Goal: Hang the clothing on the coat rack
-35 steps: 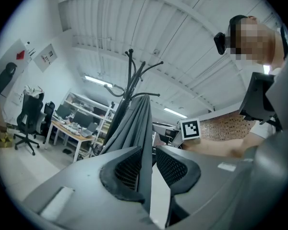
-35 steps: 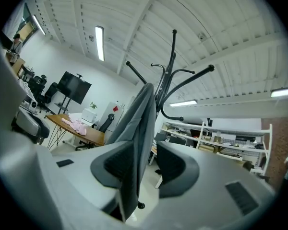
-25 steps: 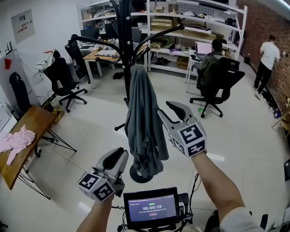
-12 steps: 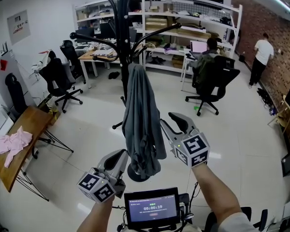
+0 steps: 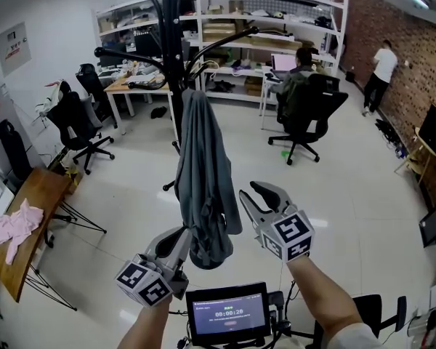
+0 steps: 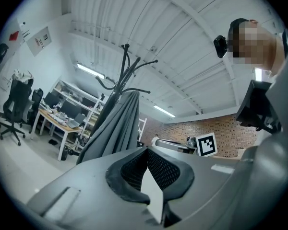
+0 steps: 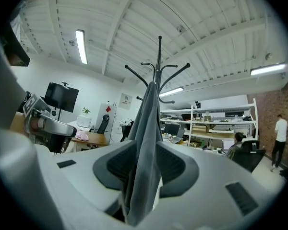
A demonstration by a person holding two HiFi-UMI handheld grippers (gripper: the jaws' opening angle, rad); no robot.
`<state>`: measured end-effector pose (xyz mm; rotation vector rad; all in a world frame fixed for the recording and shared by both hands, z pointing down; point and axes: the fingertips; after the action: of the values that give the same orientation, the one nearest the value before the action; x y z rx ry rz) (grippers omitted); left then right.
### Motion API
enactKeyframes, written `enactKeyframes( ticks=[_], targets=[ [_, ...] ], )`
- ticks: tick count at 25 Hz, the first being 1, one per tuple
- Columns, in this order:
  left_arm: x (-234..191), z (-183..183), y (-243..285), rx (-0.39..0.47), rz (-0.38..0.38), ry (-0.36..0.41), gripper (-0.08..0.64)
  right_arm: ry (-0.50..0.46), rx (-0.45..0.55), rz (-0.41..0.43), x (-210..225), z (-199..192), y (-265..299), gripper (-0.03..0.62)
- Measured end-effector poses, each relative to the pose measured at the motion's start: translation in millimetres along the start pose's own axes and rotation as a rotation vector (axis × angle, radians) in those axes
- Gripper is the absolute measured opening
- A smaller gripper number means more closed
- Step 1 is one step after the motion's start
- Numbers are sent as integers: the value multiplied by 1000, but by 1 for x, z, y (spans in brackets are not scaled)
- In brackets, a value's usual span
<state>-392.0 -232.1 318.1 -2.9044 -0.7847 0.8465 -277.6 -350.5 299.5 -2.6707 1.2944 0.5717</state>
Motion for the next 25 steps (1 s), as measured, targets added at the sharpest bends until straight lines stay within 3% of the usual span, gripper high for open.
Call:
enactKeyframes(
  ticks=[13,25],
  targets=[
    [14,-12,-7,-35,-2,-7,2,99,-48,30,-26,-19,-43,112],
    [44,-24,12,-32,21,-3,2,112,-65,81,-17,-30,-77,109]
  ],
)
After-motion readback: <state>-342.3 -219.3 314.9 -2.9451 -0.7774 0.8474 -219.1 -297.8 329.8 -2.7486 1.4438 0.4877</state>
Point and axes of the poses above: the fingertips, and each gripper's own axes: y forward along the fingers, x to its right, z out of its top, and after that the axes turned 11 degrees about -y, right-handed
